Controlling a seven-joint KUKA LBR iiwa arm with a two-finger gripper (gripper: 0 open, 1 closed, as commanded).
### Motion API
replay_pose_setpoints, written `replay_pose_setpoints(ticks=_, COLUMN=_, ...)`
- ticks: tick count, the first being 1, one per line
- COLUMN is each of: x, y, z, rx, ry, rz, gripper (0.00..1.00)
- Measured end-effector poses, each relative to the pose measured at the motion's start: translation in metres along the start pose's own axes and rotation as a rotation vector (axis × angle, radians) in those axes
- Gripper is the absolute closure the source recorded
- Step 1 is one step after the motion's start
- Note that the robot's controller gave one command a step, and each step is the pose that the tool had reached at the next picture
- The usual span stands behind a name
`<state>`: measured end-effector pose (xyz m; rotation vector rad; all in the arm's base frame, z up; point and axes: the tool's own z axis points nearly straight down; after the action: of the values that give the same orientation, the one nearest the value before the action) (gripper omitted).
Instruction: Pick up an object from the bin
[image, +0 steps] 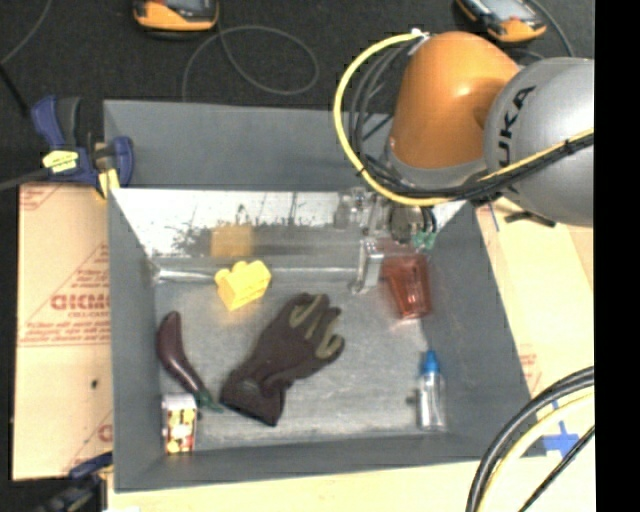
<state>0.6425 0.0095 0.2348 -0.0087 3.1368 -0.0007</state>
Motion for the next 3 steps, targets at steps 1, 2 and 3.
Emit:
replay_pose_setpoints(ticks=1, x=0.003, y=0.008, z=0.04, rx=-0.001, ry=-0.007, rz=0.015, gripper=0.0)
replay_pose_setpoints(ticks=2, x=0.013, y=0.046, z=0.099, rx=0.001, ry=-0.005, rz=-0.078, gripper=0.0)
replay_pose_setpoints(ticks=3, x=0.017, y=0.057, z=0.162, rx=-0.003, ry=-0.01, rz=0.222, gripper=1.0)
